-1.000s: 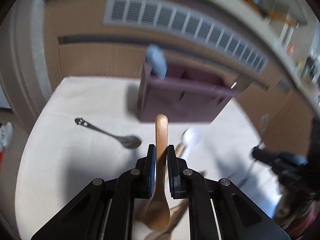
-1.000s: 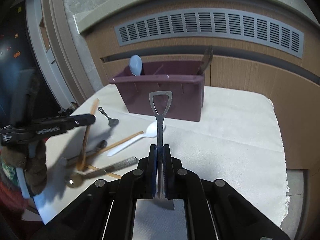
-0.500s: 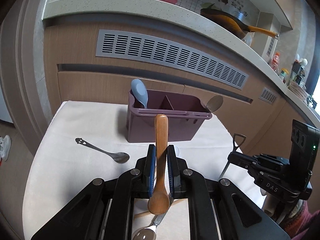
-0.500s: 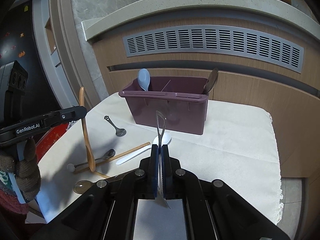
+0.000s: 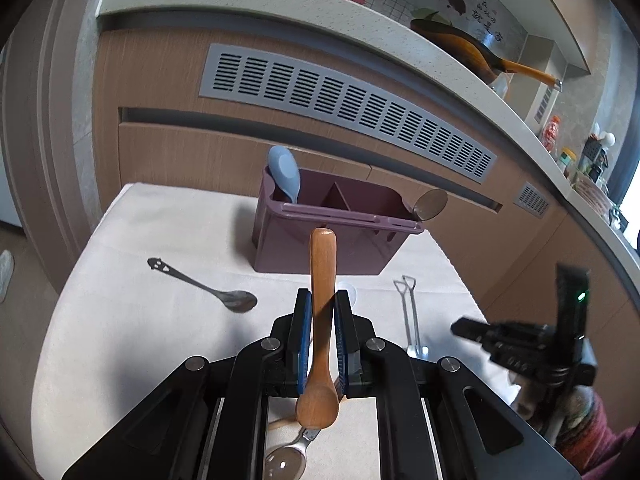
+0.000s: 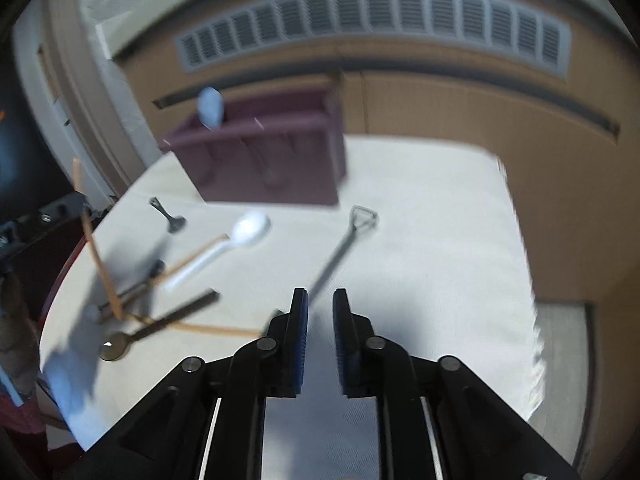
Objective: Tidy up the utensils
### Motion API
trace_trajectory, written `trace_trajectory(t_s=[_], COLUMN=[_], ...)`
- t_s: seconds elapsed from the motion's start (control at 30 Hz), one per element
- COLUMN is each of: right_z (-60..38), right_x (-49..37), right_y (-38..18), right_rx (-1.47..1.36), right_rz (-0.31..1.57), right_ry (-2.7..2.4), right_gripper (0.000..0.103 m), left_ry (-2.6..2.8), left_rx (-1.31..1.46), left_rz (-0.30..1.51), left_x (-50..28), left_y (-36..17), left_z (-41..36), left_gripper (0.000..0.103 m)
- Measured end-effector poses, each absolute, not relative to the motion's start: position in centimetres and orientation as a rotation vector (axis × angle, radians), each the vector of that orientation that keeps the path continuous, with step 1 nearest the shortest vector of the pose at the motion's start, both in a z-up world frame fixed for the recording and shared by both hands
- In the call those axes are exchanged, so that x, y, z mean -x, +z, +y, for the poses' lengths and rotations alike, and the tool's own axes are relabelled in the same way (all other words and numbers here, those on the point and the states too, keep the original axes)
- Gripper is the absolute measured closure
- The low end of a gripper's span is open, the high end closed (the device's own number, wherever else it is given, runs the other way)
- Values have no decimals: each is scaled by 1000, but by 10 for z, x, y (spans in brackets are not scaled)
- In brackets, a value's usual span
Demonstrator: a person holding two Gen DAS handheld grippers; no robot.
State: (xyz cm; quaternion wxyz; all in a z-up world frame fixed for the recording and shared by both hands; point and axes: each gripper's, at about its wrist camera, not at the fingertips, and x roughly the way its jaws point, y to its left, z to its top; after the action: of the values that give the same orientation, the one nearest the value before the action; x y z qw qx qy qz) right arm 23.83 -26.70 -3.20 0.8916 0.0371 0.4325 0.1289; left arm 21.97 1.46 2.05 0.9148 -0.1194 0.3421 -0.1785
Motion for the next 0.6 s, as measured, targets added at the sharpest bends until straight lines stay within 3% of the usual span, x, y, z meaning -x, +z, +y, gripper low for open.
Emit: trace_trajectory(t_s=[0.27,0.53,0.6], right_z=[-274,-219,-217], right_x=[-248,-249,-252], right_y=[-77,-73,-74], right_rx=[-394,-100,-118], right_rz=[1051,1001,995], right_ry=[298,199,210], right_gripper=[80,58,43], left_ry=[-360,-358,-357], left_rx=[265,304,311], left_rz=[734,752,751], left_x=[-222,-223,-222], left_y=[7,-2,-2], left_z=[18,23,25], left_gripper=[91,91,91])
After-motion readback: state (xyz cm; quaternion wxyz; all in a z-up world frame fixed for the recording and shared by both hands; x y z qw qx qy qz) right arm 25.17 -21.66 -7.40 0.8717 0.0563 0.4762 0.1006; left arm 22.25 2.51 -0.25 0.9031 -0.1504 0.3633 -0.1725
